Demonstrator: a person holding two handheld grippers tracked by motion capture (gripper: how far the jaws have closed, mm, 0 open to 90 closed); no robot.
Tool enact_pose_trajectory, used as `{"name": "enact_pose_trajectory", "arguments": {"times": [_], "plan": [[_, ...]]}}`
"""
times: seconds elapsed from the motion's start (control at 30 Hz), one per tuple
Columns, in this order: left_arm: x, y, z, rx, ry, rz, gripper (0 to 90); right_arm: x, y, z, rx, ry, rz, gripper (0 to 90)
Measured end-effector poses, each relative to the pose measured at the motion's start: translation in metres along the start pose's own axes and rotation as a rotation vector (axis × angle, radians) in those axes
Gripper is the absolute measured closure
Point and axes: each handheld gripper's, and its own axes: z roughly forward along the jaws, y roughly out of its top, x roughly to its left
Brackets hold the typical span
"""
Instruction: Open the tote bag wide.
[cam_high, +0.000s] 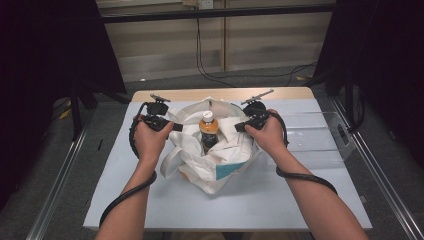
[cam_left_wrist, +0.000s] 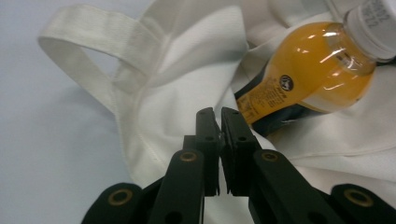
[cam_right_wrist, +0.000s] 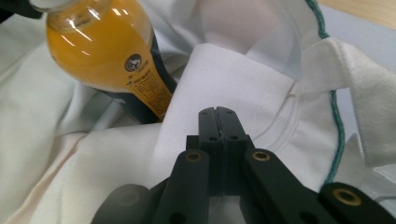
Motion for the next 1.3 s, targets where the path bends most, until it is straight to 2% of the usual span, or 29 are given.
{"name": "enact_pose_trajectory", "arguments": {"times": [0.2,0.4,0.47,0.63,0.9,1.0,1.13,1.17,1.3], "plan": [[-0.006,-0.005,0.006,0.01,-0.025,0.004,87.0,0.006,0.0,-0.005,-0.008,0.024,-0.013,90.0],[-0.009,-0.009,0.014,0.017,-0.037,0.005,88.0,0.009,-0.003,0.0,-0.001,0.043,-0.022,90.0],[-0.009,-0.009,0.016,0.016,-0.043,0.004,88.0,0.008,-0.004,0.001,0.0,0.051,-0.01,90.0],[-0.009,-0.011,0.022,0.022,-0.04,0.01,88.5,0.005,-0.009,0.005,0.023,0.043,-0.013,90.0],[-0.006,-0.014,0.028,0.05,-0.004,0.019,90.0,0.002,-0.017,0.014,0.044,0.031,-0.003,90.0],[-0.003,-0.018,0.031,0.057,-0.004,0.014,90.0,0.001,-0.019,0.017,0.039,0.034,-0.013,90.0],[0.0,-0.021,0.034,0.062,-0.01,0.002,90.0,0.0,-0.022,0.018,0.05,0.031,0.009,90.0],[0.0,-0.022,0.035,0.061,-0.009,-0.004,90.0,-0.001,-0.022,0.019,0.049,0.03,0.003,90.0],[0.002,-0.022,0.039,0.078,-0.009,0.005,90.0,-0.001,-0.025,0.021,0.048,0.026,0.01,90.0]]}}
